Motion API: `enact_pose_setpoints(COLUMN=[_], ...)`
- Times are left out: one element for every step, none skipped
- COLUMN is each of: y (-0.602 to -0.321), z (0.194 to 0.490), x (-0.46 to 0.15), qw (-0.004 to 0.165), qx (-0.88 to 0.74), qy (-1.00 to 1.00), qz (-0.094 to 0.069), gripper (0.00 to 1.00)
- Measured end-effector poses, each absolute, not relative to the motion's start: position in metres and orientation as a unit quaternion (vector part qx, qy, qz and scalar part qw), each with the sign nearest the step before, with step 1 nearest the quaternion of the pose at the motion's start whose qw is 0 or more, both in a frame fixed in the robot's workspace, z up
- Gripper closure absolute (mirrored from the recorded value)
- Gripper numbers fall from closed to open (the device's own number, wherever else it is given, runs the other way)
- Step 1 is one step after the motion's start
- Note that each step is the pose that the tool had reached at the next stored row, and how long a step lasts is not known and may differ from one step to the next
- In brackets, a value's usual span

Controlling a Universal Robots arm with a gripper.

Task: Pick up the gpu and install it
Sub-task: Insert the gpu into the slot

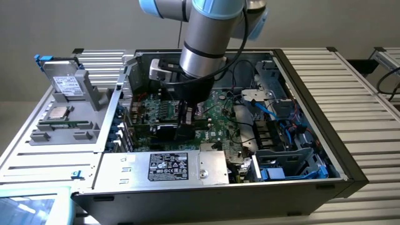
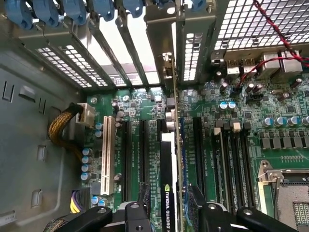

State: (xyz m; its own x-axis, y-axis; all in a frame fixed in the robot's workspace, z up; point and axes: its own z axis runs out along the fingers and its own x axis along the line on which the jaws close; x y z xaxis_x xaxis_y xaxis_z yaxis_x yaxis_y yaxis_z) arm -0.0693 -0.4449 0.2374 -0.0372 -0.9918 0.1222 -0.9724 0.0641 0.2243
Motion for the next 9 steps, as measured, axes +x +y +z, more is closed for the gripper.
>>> enact_pose_setpoints(y=[-0.4449,-0.4446,-0.4442,-0.4437,-0.4429,-0.4419,-0.4416,-0.4415,-0.4407], z=[0.2375,0.2375,0.2374,0.2375,0.2375,0.2375,0.2375,0.2374,0.2375], x=[-0.0694,-0.0695,-0.0697,-0.0699,-0.0702,-0.0704,-0.0705,-0.0705,-0.0705], qw=[0.121,0.119,0.117,0.115,0.114,0.113,0.113,0.113,0.112], qx=[0.684,0.684,0.685,0.685,0.685,0.685,0.685,0.685,0.685], qy=[-0.719,-0.719,-0.719,-0.719,-0.719,-0.720,-0.720,-0.720,-0.720], qz=[-0.035,-0.030,-0.025,-0.020,-0.016,-0.012,-0.011,-0.011,-0.010], gripper=[0.55,0.55,0.55,0.55,0.55,0.55,0.55,0.55,0.55])
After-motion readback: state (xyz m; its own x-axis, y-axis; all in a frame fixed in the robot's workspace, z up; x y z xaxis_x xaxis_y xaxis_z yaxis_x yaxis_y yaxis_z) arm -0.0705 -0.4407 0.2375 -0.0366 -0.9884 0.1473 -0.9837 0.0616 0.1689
